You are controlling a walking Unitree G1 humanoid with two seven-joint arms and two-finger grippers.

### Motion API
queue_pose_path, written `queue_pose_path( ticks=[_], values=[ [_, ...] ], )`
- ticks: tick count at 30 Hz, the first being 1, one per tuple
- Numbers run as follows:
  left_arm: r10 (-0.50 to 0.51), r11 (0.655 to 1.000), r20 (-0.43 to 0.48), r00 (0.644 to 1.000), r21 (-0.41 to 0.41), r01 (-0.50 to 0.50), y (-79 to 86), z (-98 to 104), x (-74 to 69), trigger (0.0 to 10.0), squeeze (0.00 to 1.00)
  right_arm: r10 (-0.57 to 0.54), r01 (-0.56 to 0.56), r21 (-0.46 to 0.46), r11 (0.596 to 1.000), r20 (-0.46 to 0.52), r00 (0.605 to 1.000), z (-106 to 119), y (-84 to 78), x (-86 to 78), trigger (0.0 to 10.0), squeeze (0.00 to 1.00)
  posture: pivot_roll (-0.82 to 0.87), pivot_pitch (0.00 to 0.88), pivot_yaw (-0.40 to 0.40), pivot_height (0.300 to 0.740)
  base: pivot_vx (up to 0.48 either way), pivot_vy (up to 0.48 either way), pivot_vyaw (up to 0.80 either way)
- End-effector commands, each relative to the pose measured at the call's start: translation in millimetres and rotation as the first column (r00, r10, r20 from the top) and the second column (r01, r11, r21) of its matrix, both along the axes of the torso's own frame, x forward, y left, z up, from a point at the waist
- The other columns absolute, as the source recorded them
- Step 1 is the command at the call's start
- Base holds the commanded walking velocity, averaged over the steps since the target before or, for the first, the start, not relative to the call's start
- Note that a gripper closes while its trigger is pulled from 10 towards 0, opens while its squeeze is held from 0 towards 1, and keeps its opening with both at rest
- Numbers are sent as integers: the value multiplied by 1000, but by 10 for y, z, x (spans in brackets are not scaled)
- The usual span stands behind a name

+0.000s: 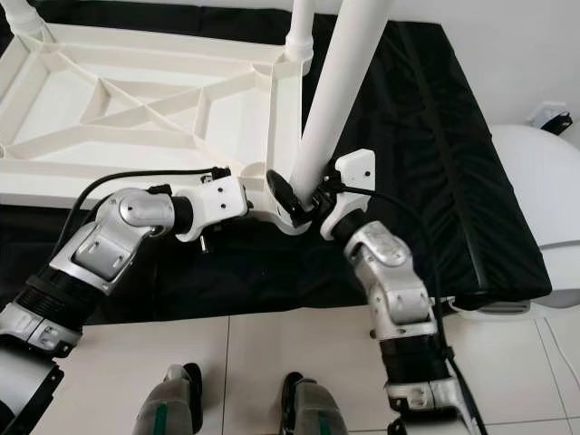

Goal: Building children table

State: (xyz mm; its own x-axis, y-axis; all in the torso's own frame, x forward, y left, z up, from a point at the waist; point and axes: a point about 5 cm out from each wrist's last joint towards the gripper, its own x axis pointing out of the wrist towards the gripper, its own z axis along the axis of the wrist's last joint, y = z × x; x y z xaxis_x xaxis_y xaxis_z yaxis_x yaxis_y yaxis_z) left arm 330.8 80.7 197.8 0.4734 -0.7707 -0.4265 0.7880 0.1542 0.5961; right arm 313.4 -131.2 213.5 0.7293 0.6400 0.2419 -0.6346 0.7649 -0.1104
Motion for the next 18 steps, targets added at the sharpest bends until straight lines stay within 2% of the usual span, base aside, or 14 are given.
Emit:
queue_pose_path(
  ticks=[1, 2, 7, 10, 18],
  values=[
    [22, 1000, 18, 1000, 17, -22, 56, -8, 14, 10000, 0, -2, 2, 5, 1000, 21, 1000, 55, -201, 25, 10000, 0, 82, 239, -30, 740, 0, 0, 0],
    [23, 1000, 18, 1000, 17, -24, 57, -6, 16, 10000, 0, 76, -75, -29, 997, 22, 997, 59, -197, 41, 10000, 0, 84, 239, -31, 740, 0, 0, 0],
    [26, 1000, 18, 1000, 17, -26, 60, -4, 20, 10000, 0, 159, -158, -55, 986, 17, 987, 77, -186, 66, 10000, 0, 87, 237, -31, 740, 0, 0, 0],
    [29, 999, 19, 999, 18, -29, 66, -1, 24, 10000, 0, 243, -241, -79, 967, 18, 970, 128, -152, 108, 10000, 0, 90, 234, -29, 740, 0, 0, 0],
    [30, 999, 20, 999, 20, -30, 75, 1, 16, 10000, 0, 357, -351, -150, 924, 16, 934, 181, -130, 192, 10000, 0, 102, 227, -30, 740, 0, 0, 0]
  ],
)
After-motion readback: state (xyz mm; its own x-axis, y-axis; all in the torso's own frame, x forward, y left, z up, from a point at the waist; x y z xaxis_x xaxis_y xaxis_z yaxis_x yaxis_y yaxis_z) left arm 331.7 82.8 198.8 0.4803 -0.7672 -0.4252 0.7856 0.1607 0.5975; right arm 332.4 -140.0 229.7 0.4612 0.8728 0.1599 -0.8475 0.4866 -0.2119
